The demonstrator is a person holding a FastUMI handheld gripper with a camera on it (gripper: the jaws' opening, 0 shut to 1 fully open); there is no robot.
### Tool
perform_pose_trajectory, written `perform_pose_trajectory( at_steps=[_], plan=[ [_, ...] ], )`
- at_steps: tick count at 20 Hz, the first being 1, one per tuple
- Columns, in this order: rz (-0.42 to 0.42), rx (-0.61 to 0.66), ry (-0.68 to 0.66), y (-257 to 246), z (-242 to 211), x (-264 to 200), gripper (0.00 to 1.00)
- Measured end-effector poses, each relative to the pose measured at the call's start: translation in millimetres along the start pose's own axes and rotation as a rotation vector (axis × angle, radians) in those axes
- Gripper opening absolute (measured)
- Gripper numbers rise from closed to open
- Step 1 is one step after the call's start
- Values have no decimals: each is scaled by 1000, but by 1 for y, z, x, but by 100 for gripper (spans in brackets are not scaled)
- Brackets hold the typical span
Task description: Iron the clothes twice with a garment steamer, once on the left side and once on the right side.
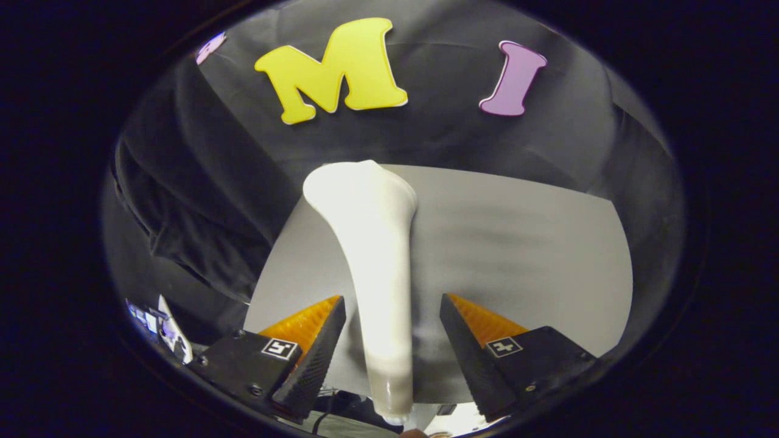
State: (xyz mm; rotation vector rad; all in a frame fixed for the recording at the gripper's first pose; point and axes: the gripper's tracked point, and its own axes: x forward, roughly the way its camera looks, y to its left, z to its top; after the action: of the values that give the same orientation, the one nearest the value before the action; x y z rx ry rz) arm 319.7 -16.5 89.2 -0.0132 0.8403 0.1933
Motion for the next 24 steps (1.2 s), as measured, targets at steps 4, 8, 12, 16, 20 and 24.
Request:
perform_pose_trajectory(
  at_steps=[4, 8, 12, 16, 20, 24],
  plan=[
    [-6, -8, 51, 0, -4, 7, 83],
    [-21, -2, 40, -4, -6, 5, 78],
    [-45, 11, -1, 2, -7, 6, 67],
    [-58, 65, -20, 6, -7, 7, 41],
    [-46, 108, -27, 10, -18, -1, 36],
    [-34, 149, -55, 17, -34, -15, 36]
  ],
)
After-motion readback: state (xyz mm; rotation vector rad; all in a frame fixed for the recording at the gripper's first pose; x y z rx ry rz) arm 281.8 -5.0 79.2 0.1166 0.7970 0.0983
